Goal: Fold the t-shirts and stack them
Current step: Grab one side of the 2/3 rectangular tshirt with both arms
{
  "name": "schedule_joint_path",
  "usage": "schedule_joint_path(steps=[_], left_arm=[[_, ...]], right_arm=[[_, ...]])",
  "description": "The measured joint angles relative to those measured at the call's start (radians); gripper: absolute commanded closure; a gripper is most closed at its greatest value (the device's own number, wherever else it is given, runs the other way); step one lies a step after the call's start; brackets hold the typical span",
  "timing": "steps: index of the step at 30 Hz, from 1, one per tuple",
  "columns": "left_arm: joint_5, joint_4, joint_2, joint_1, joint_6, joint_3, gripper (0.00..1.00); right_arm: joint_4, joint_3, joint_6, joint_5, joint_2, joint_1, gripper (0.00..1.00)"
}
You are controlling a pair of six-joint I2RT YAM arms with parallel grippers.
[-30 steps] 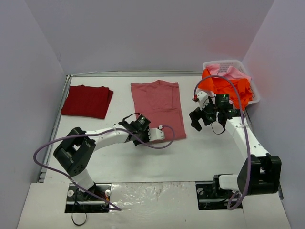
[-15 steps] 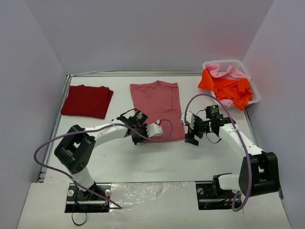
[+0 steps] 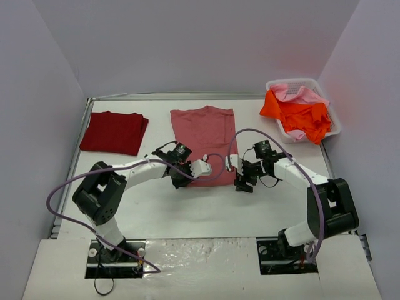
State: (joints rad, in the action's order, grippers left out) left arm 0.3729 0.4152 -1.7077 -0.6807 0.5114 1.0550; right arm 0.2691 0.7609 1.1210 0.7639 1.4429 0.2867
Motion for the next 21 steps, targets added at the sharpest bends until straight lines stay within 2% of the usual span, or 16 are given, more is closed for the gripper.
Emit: schedule_joint_path(steps=[6,9,11,12,19,21], left_arm=[[0.016,0.000,0.000,0.011,-0.004,0.000,0.98],[0.023,0.000,0.000,0.016,-0.008,0.000,0.98],[0.026,0.000,0.000,0.017,-0.010,0.000,0.98],[0.028,0.001,0.000,0.018,-0.011,0.000,0.98],[0.043,0.008,0.000,0.024,-0.014,0.002,0.98],[0.047,0.009,0.000,0.027,-0.015,0.002,0.98]], right_arm=[[-0.008,0.000,0.000,-0.019,0.082,0.010,0.40],[-0.019,0.000,0.000,-0.030,0.111,0.010,0.45],[-0.029,0.000,0.003,-0.035,0.124,0.010,0.56],[-0.038,0.002,0.000,-0.039,0.126,0.010,0.65],[-0.062,0.027,-0.036,-0.070,0.147,0.012,1.00],[-0.061,0.032,-0.052,-0.080,0.149,0.016,1.00]])
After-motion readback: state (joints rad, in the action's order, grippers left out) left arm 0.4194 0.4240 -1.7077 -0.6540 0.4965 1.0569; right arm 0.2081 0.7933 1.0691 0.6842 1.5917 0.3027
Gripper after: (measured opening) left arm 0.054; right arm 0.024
